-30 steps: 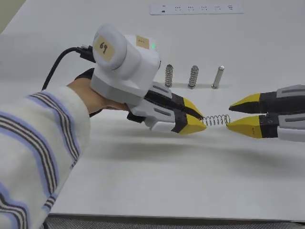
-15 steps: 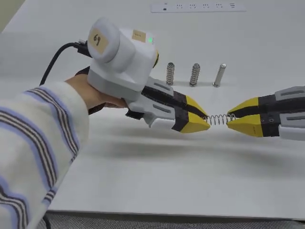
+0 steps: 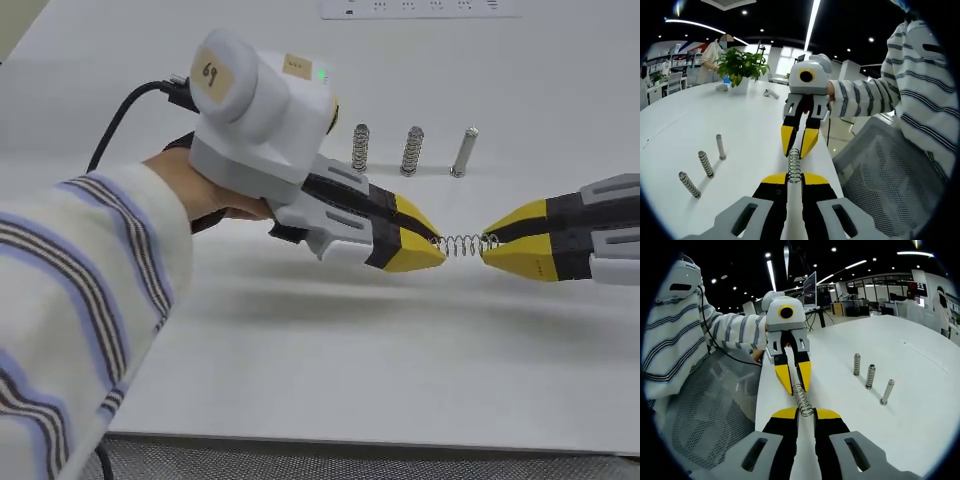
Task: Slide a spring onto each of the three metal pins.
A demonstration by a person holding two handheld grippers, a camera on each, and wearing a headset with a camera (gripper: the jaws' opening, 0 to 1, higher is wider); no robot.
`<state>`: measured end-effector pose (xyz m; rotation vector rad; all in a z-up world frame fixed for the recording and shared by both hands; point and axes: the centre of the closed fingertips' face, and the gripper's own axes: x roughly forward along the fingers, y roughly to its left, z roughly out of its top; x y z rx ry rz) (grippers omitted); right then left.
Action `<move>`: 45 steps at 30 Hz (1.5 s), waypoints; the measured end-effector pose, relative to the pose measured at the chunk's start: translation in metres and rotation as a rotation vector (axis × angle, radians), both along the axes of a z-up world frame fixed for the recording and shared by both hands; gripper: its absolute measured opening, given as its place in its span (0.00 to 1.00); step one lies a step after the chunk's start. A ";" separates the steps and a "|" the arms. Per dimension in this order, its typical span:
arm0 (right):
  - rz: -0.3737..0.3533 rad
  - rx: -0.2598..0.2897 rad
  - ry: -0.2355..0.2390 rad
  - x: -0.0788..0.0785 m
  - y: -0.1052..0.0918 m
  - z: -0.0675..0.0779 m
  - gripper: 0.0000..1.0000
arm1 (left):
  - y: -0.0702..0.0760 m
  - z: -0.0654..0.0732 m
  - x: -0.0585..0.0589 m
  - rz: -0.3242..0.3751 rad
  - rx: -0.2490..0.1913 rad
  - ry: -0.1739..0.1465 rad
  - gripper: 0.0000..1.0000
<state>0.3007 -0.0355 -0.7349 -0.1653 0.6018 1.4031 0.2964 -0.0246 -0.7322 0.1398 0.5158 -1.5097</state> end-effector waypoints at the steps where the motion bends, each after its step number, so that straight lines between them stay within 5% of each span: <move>1: 0.002 -0.004 0.001 -0.001 0.000 0.000 0.09 | 0.000 0.000 0.000 0.000 0.002 0.000 0.02; 19: 0.068 -0.069 -0.017 -0.008 0.007 0.008 0.09 | 0.003 -0.008 -0.002 0.021 -0.017 0.019 0.02; 45: 0.163 -0.298 -0.039 -0.012 -0.004 0.000 0.08 | -0.010 -0.022 -0.011 0.045 -0.038 0.043 0.02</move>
